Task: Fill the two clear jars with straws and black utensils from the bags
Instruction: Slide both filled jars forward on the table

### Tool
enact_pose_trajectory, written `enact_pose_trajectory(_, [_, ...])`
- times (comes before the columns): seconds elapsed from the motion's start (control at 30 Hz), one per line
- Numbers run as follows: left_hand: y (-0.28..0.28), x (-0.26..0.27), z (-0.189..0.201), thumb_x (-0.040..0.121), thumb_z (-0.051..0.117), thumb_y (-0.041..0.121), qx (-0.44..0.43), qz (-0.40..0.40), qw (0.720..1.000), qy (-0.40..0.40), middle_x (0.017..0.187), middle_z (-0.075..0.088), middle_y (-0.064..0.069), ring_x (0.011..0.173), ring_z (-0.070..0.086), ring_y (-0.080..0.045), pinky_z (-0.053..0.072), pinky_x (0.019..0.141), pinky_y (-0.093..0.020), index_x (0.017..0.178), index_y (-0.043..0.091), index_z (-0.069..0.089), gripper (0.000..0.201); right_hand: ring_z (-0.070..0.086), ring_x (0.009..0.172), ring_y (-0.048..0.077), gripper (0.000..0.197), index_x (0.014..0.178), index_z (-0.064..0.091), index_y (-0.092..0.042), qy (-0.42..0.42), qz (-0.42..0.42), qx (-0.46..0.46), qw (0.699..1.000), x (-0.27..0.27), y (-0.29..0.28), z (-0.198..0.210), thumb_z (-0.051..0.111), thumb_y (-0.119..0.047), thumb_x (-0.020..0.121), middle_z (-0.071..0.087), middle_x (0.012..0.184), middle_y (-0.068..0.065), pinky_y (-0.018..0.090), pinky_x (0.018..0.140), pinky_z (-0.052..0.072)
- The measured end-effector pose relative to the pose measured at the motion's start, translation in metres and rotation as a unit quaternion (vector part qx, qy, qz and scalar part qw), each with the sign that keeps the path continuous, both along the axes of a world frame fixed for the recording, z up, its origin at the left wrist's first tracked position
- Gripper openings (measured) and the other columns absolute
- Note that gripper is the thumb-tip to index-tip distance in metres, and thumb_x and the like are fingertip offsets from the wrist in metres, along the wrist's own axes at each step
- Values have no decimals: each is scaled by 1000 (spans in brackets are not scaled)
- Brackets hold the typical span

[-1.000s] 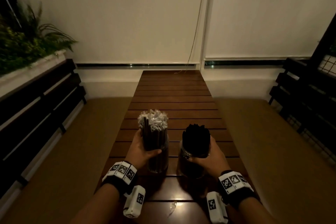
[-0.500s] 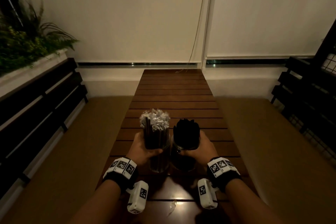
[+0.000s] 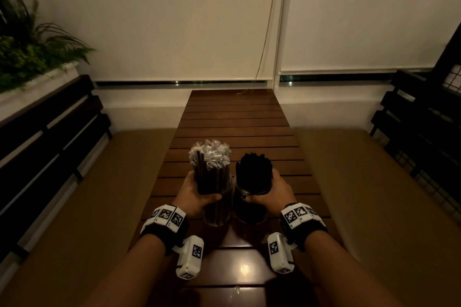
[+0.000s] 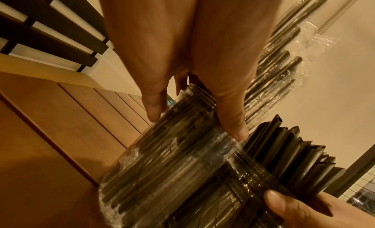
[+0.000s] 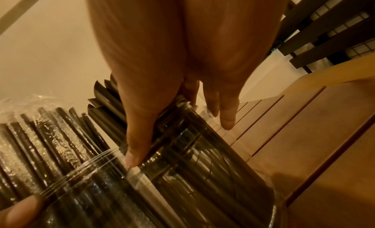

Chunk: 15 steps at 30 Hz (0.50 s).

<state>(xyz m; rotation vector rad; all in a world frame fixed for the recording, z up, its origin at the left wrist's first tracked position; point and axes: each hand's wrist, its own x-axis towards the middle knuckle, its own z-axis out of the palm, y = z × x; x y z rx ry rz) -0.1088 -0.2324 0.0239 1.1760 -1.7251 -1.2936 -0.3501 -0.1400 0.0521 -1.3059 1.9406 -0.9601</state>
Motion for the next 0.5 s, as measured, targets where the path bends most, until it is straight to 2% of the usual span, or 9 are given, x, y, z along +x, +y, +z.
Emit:
enact_pose_trajectory(0.07, [-11,-2,-2,39,94,48,8,-1,1000,13,134,50,-1,125,52,-19,47,102,-51,129,30,38,108,56,125,24,97,139,42,-23,-1,-2,-2,1000,-4,-10,0,95,-28,59,58,135,0,38,103,50])
enact_pose_trajectory(0.13, [-23,-6,-4,37,95,48,14,0,1000,26,135,49,-1,125,52,-20,47,100,-53,123,40,41,102,57,125,23,96,138,43,-23,-5,-4,-1,1000,-7,-23,0,95,-27,58,59,134,0,38,102,50])
enact_pose_trajectory(0.17, [-28,-8,-3,37,95,47,13,4,999,30,135,49,-2,125,52,-20,48,100,-53,122,40,42,101,57,124,23,96,138,43,-22,-4,-4,-1,1000,-9,-29,-1,95,-27,58,59,134,0,38,101,51])
enact_pose_trajectory(0.27, [-46,-18,-3,47,94,29,6,15,1000,18,135,48,-4,126,51,-22,46,102,-52,130,25,37,101,55,127,24,98,140,41,-23,-5,-5,0,1000,-15,-50,-3,95,-28,58,57,135,0,39,103,50])
enact_pose_trajectory(0.33, [-62,-24,-3,55,92,19,9,18,1000,18,135,49,-4,126,50,-23,44,104,-53,131,22,35,95,55,127,25,98,142,40,-23,-6,-5,0,1000,-20,-64,-4,95,-28,60,57,136,1,38,103,49])
enact_pose_trajectory(0.43, [-86,-31,-1,48,95,38,9,15,1000,2,139,45,4,127,48,-18,42,106,-51,135,29,35,106,56,125,25,95,141,41,-23,-4,-2,1,1000,-28,-89,-6,94,-28,62,59,135,1,37,102,49])
enact_pose_trajectory(0.5, [-111,-33,-9,41,95,47,8,15,1000,-1,138,48,3,126,51,-18,45,102,-53,133,35,38,109,57,125,26,97,140,41,-24,-8,-6,-3,1000,-33,-108,-8,95,-30,59,59,134,1,42,104,50])
